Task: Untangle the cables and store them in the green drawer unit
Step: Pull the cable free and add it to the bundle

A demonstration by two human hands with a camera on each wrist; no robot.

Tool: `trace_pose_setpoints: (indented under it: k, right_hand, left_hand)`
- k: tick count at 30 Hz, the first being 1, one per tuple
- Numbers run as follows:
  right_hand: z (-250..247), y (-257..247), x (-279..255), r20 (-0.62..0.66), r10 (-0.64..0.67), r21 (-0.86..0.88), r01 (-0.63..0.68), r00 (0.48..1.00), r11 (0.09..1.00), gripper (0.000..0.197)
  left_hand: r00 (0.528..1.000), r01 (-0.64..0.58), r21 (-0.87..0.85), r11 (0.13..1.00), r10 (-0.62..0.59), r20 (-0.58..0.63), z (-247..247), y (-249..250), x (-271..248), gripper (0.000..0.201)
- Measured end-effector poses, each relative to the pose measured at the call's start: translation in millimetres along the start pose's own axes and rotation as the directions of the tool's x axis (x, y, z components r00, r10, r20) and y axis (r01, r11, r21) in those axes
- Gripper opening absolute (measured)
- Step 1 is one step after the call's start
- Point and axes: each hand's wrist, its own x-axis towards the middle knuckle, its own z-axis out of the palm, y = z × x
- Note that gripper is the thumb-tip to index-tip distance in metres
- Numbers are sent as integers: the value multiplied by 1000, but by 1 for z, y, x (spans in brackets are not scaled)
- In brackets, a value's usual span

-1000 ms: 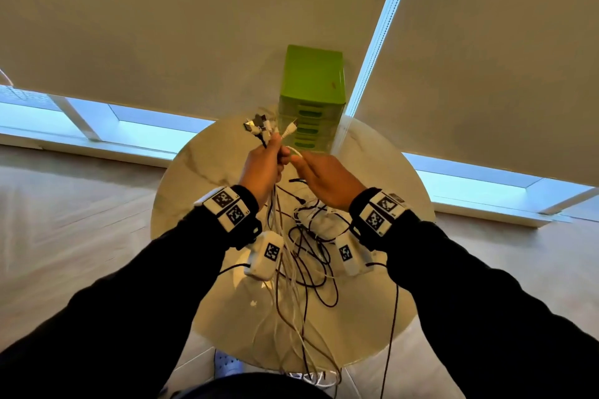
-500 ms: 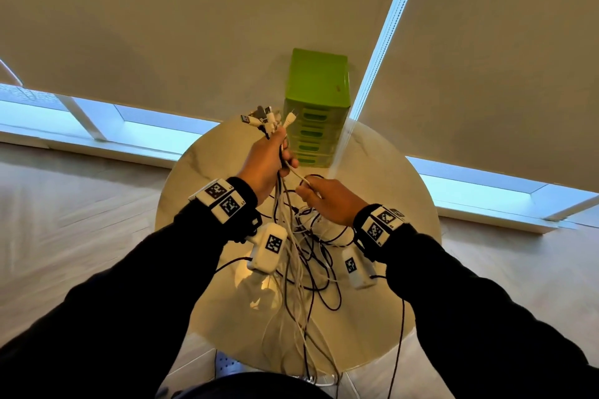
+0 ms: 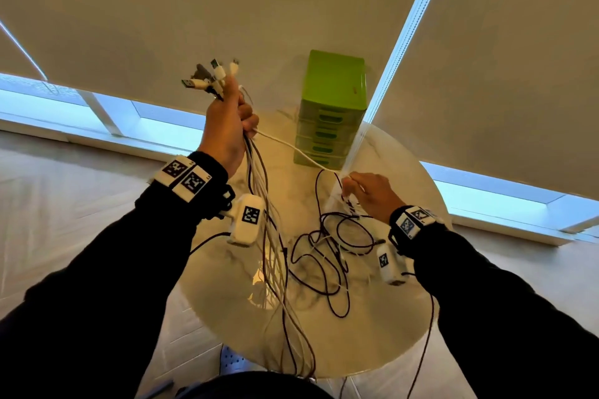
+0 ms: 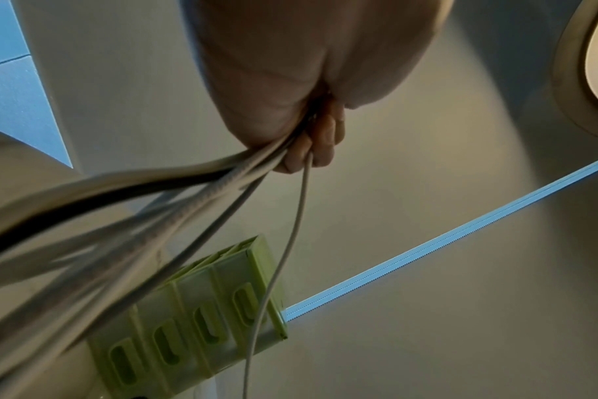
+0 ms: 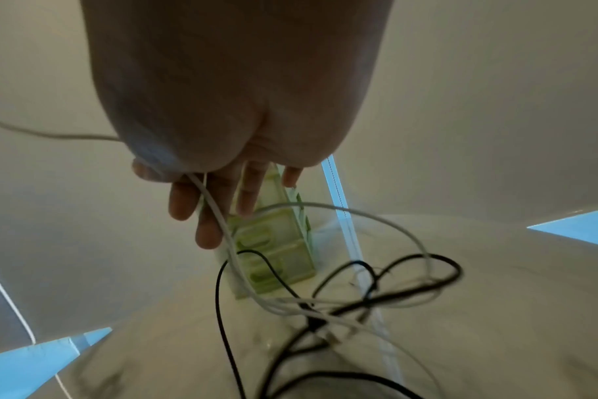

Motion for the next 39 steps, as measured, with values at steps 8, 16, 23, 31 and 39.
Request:
trace_pose_setpoints:
  k: [8, 16, 23, 31, 39]
  right_hand:
    - [-16, -64, 28, -154, -94, 121, 113, 984, 986, 39]
    - [-4, -95, 26, -166, -246, 117, 266, 955, 957, 38]
    - [-18, -94, 29, -357, -217, 90, 265, 908, 960, 33]
    - [-28, -98, 32, -307, -259, -192, 207, 916, 959, 34]
    - [-39, -87, 41, -322, -86, 158, 143, 943, 977, 32]
  left_hand:
    - [991, -88, 352, 932, 44, 130, 16, -40, -20, 27]
    - [996, 20, 485, 874, 23, -83, 18, -67, -21, 48]
    - [978, 207, 495, 844, -172, -115, 11, -68, -17, 63]
    - [919, 339, 372, 864, -389, 68, 24, -60, -19, 48]
    - [959, 89, 416, 905, -191, 211, 18, -68, -22, 19]
